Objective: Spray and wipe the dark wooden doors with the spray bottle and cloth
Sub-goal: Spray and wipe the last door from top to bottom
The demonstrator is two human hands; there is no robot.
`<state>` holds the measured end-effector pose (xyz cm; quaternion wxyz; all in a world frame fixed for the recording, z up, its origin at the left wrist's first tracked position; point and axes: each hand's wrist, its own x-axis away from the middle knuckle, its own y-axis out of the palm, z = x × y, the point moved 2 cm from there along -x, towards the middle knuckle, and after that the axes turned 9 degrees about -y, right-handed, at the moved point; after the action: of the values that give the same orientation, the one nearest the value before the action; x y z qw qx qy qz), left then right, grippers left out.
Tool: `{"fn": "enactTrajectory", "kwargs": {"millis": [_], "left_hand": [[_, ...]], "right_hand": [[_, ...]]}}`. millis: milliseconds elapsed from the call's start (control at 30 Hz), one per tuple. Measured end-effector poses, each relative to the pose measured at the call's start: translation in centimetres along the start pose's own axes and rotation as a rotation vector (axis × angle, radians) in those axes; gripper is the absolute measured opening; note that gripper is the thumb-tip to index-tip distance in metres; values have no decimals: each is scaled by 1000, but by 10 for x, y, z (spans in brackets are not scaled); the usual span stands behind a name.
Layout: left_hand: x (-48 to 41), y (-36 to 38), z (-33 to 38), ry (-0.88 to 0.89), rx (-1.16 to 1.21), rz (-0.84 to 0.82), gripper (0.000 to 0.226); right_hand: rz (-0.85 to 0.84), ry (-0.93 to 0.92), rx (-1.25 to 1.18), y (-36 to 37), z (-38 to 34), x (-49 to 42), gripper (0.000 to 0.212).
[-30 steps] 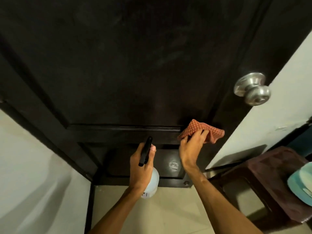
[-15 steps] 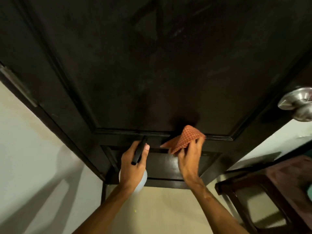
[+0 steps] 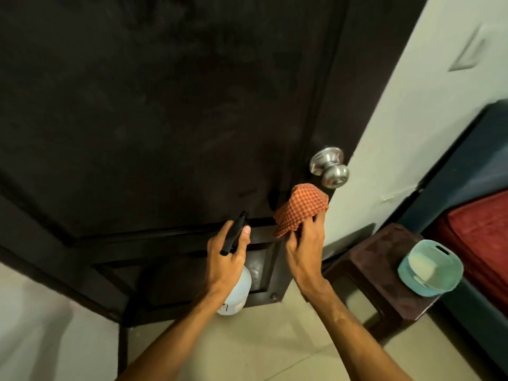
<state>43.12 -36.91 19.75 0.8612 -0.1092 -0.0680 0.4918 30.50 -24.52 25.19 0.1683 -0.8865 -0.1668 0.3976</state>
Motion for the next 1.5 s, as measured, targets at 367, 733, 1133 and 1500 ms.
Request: {"fn": "enactTrajectory", "kwargs": {"millis": [367, 733, 1133, 1500], "left_hand": [[11, 67, 122, 175, 72, -15, 28], [3, 64, 140, 203, 62, 8, 21], [34, 59, 142, 172, 90, -75, 16], [66, 65, 132, 111, 83, -119, 37]], "right_hand": [[-121, -175, 400, -55, 12, -100, 54], [-124, -30, 139, -52, 29, -104, 36], [317, 596, -655, -88, 22, -77, 17], [-13, 2, -164, -112, -18, -56, 22]]}}
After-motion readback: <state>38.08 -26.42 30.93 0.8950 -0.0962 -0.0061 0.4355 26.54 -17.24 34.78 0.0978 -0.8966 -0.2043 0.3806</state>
